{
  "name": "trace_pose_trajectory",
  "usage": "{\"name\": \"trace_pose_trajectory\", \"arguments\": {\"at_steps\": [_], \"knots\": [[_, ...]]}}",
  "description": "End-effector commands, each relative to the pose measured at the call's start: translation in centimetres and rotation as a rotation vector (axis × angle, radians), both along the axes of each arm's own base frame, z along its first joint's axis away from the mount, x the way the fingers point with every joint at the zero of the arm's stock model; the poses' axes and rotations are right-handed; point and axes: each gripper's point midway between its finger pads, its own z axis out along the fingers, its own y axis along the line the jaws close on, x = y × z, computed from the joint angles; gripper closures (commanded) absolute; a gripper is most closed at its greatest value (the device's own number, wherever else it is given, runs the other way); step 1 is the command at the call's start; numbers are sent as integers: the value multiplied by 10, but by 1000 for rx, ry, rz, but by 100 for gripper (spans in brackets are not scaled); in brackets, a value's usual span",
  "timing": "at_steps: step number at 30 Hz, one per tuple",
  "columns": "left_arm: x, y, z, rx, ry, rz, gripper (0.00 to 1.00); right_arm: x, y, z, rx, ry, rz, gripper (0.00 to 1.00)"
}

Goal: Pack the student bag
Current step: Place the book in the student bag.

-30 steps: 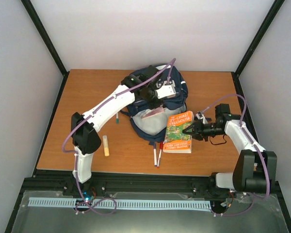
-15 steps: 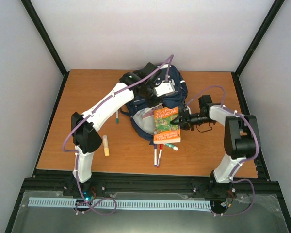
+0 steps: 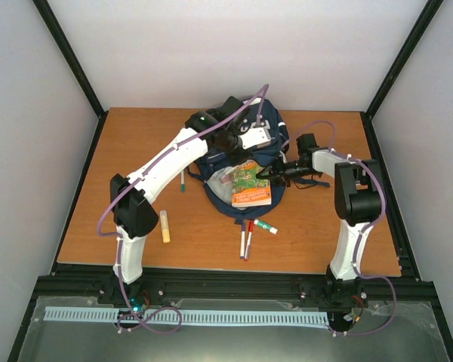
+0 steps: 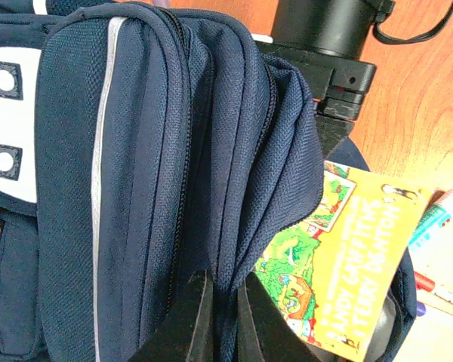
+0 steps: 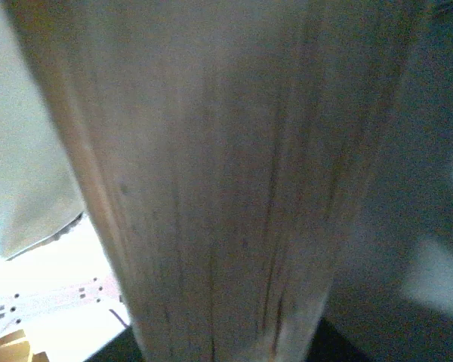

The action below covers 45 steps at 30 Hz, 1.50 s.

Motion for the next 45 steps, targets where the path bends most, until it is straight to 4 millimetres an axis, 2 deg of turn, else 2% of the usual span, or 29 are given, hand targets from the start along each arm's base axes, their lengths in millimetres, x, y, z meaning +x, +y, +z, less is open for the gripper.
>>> {"name": "trace_pose_trajectory", "arguments": {"at_steps": [1, 5, 7, 10, 18, 23, 28, 30, 35, 39, 41, 45], "knots": [[1, 3, 36, -63, -58, 1, 99, 15, 1, -6, -62, -55, 2, 69], [5, 6, 29, -49, -54, 5, 99, 11, -13, -16, -208, -98, -7, 47], [8, 9, 28, -46, -52, 13, 99, 5, -19, -13, -253, -128, -7, 33], [11, 14, 30, -55, -52, 22, 99, -5, -24, -3, -285, -181, 5, 27], [6, 22, 17, -26, -11, 18, 99, -35, -46, 23, -420, -385, 70, 26], [2, 22, 12, -24, 12, 9, 99, -57, -59, 27, -514, -614, 154, 30], [3, 16, 15, -58, 33, 10, 99, -66, -59, 22, -648, -920, 308, 32], [4, 13, 17, -68, 36, 10, 99, -74, -47, 18, -666, -1027, 401, 32], [5, 11, 16, -73, 42, 9, 99, -75, -33, 10, -716, -1190, 497, 32], [5, 11, 19, -76, 36, 9, 99, -77, -23, -5, -747, -1228, 580, 31], [5, 12, 19, -75, 35, 9, 99, -72, -20, -11, -780, -1230, 583, 31], [4, 12, 19, -74, 37, 9, 99, -49, -21, -10, -869, -1225, 503, 34]]}}
